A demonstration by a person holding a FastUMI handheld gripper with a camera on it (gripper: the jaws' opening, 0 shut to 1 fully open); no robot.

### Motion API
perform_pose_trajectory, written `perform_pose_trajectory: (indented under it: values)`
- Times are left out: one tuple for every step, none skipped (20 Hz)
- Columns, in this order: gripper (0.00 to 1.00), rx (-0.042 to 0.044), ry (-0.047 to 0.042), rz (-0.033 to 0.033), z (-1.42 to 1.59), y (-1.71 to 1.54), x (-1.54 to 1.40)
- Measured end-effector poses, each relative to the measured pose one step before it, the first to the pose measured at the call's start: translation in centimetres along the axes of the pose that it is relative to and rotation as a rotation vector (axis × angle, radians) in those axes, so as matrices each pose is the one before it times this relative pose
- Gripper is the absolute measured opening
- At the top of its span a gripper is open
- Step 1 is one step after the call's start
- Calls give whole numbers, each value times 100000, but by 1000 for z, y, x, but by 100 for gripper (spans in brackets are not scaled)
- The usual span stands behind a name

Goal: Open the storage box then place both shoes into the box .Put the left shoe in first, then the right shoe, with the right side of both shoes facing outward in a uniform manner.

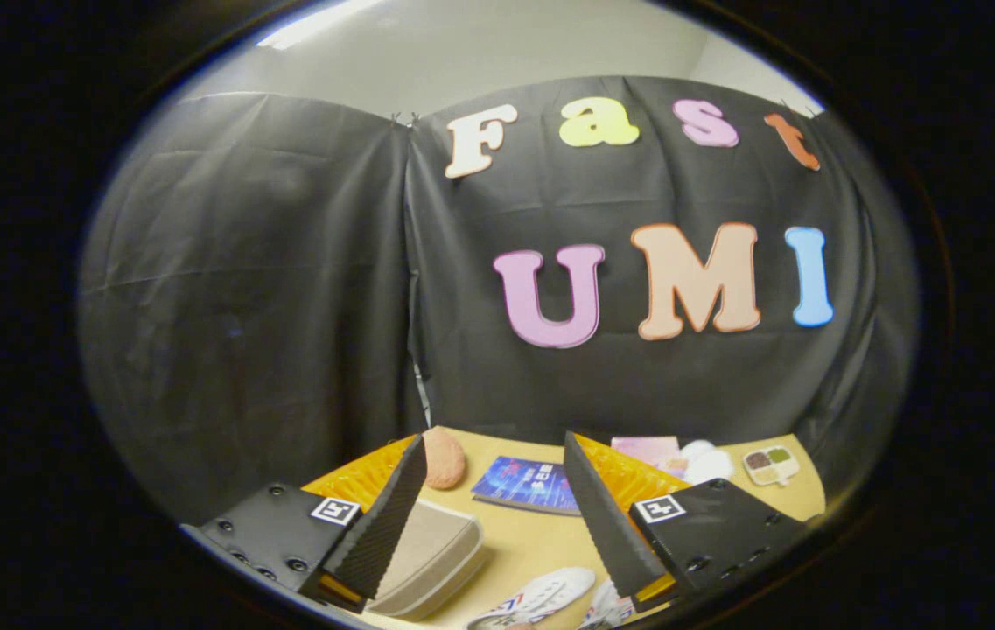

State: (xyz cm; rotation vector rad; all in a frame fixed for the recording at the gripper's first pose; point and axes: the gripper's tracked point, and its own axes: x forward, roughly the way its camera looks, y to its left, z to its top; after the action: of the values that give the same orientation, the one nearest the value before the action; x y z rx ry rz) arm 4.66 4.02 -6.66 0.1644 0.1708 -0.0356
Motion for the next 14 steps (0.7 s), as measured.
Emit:
perform_pose_trajectory:
  values:
    - [97,3332,3142,1043,-1329,93,417]
    - [97,3278,2878,425,-1240,-30,397]
    - [97,2859,2411,-114,-1219,-189,357]
    - [96,2716,2590,421,-1180,-143,286]
    - [96,2591,3113,314,-1507,-143,536]
    - [95,2749,3467,946,-1278,64,369]
    - [95,2744,3185,1556,-1434,154,535]
    - [96,2779,3296,1376,-1357,-78,469]
    - [96,3589,3196,1235,-1320,-148,504]
    - [96,3189,3313,1070,-1252,152,347]
    - [96,2761,2506,1022,-1112,-4,481]
    - [96,2608,2282,1163,-1078,-67,511]
    - [96,1789,2296,573,-1148,-203,591]
    - [96,1740,2011,415,-838,-225,473]
